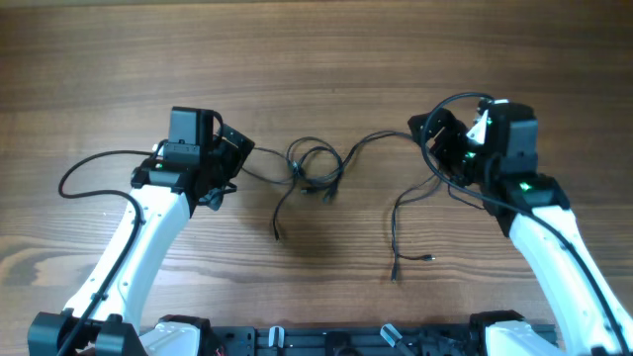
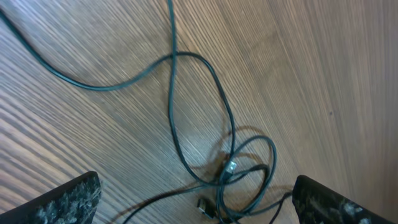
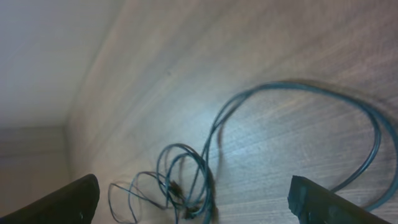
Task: Untangle cables
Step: 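Move the right gripper left toward the loosened cables on the table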
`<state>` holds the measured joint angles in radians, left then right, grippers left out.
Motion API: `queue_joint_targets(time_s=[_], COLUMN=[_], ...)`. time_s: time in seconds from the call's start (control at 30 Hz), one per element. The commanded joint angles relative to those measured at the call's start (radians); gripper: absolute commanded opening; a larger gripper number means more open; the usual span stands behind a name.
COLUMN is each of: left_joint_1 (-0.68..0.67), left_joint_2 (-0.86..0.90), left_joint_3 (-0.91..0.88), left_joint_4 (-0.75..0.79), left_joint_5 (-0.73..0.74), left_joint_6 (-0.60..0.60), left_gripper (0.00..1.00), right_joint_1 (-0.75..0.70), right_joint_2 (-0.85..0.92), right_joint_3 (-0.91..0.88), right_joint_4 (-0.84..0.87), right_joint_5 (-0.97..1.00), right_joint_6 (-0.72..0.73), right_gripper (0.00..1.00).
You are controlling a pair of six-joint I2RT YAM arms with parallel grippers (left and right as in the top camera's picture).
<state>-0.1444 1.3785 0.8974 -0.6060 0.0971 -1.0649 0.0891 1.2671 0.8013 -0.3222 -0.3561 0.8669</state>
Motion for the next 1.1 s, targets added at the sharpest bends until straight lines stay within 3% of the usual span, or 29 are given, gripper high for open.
queue_joint_targets(time_s=[0.0,0.23,0.37,0.53,0.77,1.0,1.07], left_joint_1=[-0.035,-0.045,-0.045,-0.045,-0.045,-0.045,-0.047], left_joint_2=[0.009,0.01,0.01,0.01,0.01,0.01,0.01], left_joint_3=[-0.001,-0.001,-0.001,-0.001,-0.001,-0.001,-0.001], left_joint_4=[0.006,0.011,0.018,0.019,0.019,0.018,0.019], left_joint_5=[0.003,-0.001,-0.001,-0.001,-0.001,-0.001,-0.001], left_joint_6=[-0.013,-0.013,-0.014,-0.014,-0.013,-0.014,-0.014], left_gripper=[1.0,1.0,1.0,1.0,1.0,1.0,1.0], right_joint_1=[0.003,0.036,0.111,0.184,0.255,0.352,0.352], right_joint_2=[0.106,0.287,0.361,0.401,0.443,0.579,0.595], right_joint_3=[0.023,0.023,0.023,0.023,0.023,0.023,0.023], right_joint_4=[0.004,0.068,0.186,0.258,0.281,0.469,0.471], right_joint_5=[-0.064,-0.117,-0.115,-0.027,0.036,0.11,0.126], right_joint_6=[0.061,0.113,0.112,0.168,0.18,0.181,0.18], right_gripper=[1.0,1.0,1.0,0.99,0.86,0.79,0.7])
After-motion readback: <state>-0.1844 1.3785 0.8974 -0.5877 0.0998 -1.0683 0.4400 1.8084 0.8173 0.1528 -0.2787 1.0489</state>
